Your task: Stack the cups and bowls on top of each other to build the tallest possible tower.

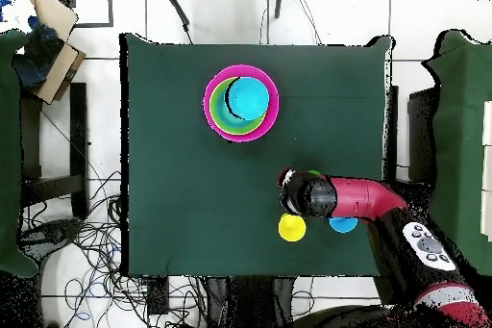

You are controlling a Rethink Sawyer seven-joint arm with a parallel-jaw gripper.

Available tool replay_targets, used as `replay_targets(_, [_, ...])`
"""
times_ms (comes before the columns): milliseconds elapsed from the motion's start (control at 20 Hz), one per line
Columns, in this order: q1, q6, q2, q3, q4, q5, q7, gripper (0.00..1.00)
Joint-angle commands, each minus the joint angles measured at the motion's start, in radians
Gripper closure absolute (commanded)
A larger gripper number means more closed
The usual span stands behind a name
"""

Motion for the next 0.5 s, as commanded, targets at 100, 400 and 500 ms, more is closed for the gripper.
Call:
replay_targets(100, [0.033, -0.05, 0.027, 0.018, -0.009, -0.083, -0.054, 1.0])
replay_targets(400, [0.037, -0.016, 0.006, 0.017, -0.013, -0.073, -0.058, 1.0])
replay_targets(500, [0.032, 0.002, -0.005, 0.025, -0.011, -0.064, -0.067, 1.0])
